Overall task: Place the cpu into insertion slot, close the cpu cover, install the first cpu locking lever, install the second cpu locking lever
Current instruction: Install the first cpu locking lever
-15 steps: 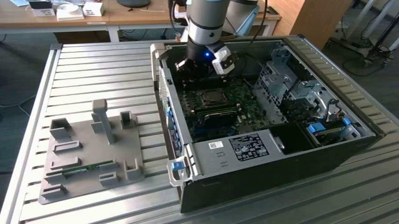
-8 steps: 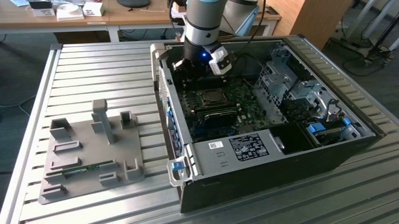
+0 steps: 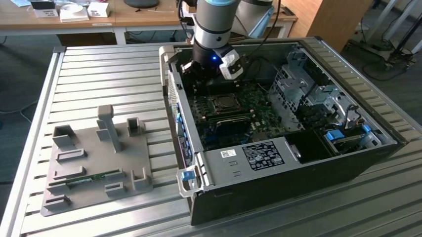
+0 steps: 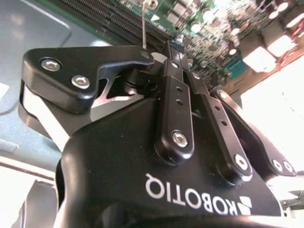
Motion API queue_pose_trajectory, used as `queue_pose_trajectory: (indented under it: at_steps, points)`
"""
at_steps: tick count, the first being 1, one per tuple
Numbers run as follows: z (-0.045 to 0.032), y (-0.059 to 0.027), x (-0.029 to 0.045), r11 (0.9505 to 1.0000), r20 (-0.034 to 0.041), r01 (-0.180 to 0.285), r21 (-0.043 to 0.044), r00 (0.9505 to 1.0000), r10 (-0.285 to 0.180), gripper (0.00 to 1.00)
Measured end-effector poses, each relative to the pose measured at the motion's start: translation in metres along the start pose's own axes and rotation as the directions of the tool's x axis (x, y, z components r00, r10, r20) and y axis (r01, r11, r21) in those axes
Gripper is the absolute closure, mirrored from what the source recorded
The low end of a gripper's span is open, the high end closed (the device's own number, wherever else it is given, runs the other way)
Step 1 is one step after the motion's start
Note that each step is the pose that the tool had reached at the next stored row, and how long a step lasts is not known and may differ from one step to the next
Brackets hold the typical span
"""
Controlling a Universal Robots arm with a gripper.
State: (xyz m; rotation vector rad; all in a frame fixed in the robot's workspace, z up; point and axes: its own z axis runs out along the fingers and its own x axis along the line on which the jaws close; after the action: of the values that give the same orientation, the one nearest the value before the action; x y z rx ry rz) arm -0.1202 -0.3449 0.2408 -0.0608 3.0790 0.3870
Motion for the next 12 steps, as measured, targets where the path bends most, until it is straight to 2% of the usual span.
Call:
queue_pose_trajectory:
  at_steps: [4, 5, 12]
  points:
    - [0.0, 0.0001, 0.0, 0.999, 0.0019, -0.001, -0.0452, 1.0, 0.002, 0.89]
    - [-0.0001, 0.0002, 0.0, 0.9988, 0.0021, -0.002, -0.0484, 1.0, 0.002, 0.89]
    - [-0.0068, 0.0019, -0.0003, 0.9987, 0.0022, -0.002, -0.0507, 1.0, 0.002, 0.89]
